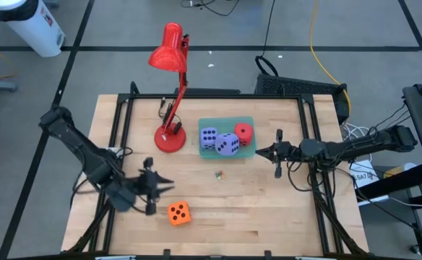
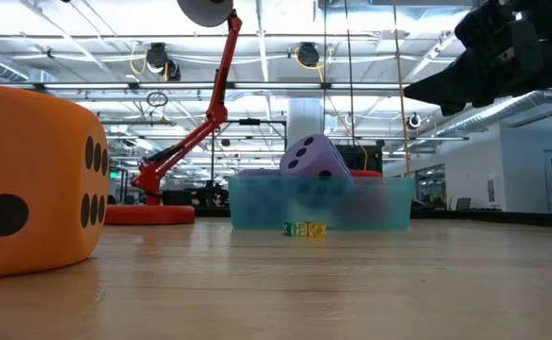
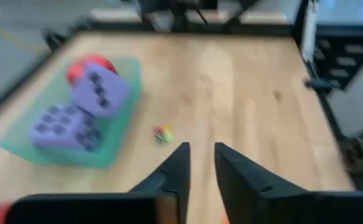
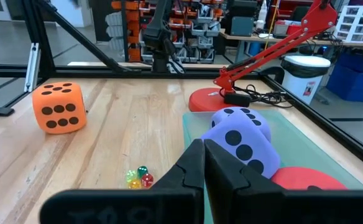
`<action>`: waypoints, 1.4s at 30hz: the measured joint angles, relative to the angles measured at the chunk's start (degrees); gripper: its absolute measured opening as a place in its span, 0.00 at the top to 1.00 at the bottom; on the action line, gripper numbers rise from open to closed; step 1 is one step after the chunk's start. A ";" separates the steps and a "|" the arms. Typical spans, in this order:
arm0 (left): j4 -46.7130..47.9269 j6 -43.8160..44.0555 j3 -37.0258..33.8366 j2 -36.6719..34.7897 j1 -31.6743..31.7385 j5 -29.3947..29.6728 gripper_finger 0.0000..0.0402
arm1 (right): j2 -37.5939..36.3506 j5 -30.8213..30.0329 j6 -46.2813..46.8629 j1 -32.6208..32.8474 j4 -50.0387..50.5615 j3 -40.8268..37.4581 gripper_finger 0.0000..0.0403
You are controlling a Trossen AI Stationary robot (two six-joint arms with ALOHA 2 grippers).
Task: Pick & Place Dice
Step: Put the large orange die into the blue bin
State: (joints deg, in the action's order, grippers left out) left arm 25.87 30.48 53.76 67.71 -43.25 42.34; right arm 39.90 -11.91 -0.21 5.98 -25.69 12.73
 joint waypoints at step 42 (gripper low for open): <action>19.30 4.42 13.35 20.92 11.92 -41.01 0.03 | 0.01 0.03 1.09 0.00 -0.18 0.07 1.00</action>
State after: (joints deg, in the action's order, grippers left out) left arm 45.17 34.90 67.11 88.63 -31.33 1.33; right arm 39.91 -11.88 0.89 5.98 -25.87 12.80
